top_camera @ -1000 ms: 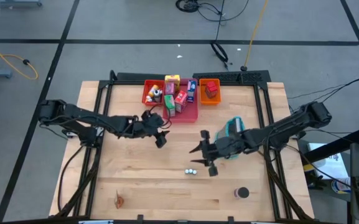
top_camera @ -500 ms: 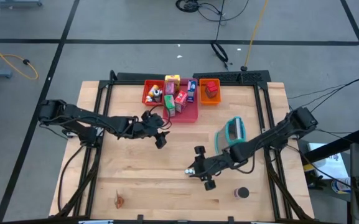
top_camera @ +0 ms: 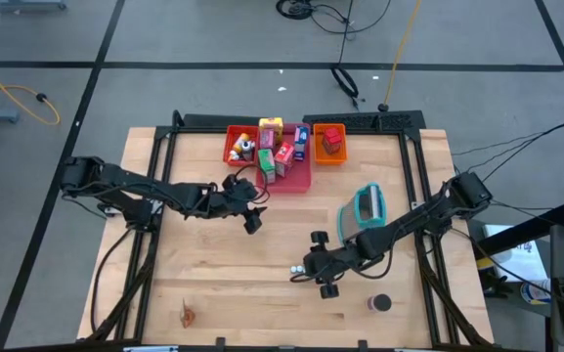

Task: Pick & Place Kitchen Items
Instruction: Put the small black food coloring bottle into the red bin

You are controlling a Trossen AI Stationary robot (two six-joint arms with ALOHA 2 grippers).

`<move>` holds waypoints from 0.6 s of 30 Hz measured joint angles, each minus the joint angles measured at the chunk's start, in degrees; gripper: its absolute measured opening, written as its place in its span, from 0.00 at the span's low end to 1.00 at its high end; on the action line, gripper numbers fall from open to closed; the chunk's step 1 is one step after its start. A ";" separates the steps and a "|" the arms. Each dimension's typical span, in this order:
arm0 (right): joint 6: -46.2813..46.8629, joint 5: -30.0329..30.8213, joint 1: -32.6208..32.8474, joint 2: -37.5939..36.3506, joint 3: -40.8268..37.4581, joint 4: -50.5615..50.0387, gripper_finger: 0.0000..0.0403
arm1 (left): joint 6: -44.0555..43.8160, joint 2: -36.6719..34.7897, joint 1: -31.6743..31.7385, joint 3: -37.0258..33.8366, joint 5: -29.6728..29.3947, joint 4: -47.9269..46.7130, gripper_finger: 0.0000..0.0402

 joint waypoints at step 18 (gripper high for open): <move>5.94 2.70 -0.02 0.00 -6.46 8.17 0.38 | -0.24 0.00 -0.02 0.00 0.01 0.02 0.66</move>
